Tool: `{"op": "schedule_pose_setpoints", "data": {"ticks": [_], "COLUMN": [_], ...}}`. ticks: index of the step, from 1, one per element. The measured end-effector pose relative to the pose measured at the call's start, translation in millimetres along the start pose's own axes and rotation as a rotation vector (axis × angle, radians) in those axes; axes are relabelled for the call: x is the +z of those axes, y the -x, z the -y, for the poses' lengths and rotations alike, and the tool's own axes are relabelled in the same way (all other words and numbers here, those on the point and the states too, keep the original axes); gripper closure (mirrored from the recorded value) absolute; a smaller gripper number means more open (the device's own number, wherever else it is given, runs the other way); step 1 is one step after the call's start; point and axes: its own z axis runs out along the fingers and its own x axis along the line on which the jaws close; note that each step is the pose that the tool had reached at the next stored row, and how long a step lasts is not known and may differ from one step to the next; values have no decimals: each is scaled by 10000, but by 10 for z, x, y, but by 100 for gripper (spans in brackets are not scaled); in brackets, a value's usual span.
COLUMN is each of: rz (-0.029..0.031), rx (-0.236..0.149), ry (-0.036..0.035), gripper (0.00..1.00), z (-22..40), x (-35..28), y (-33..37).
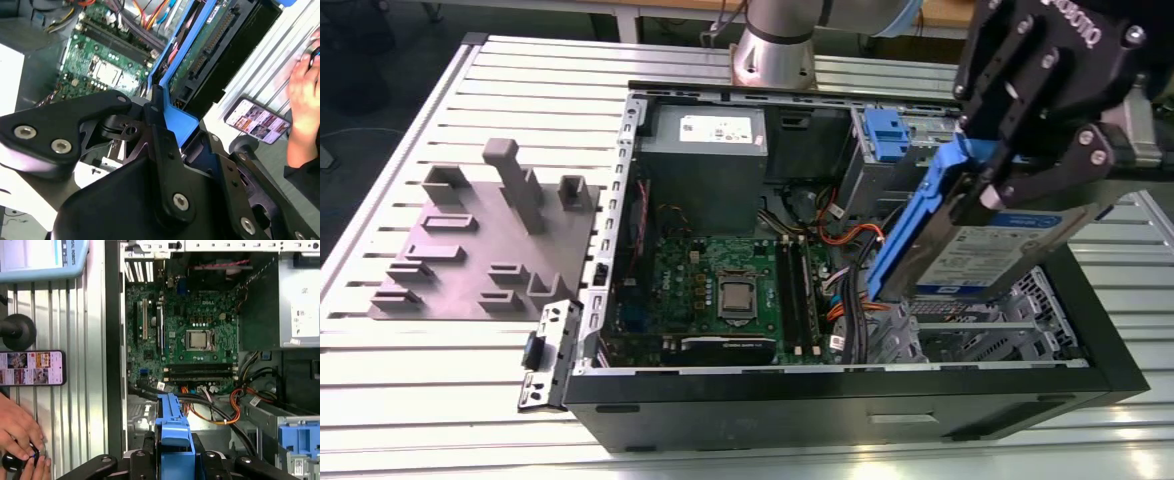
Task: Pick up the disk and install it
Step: 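Insert the disk into the insertion slot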
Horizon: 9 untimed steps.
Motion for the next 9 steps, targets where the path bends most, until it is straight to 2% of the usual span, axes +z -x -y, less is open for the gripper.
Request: {"op": "schedule_pose_setpoints", "data": {"ticks": [6, 9], "rz": [-2, -1], "rx": [-1, -1], "ry": [0, 0], "gripper": [63, 63], "z": [267, 346], "x": [47, 67], "y": [2, 5]}}
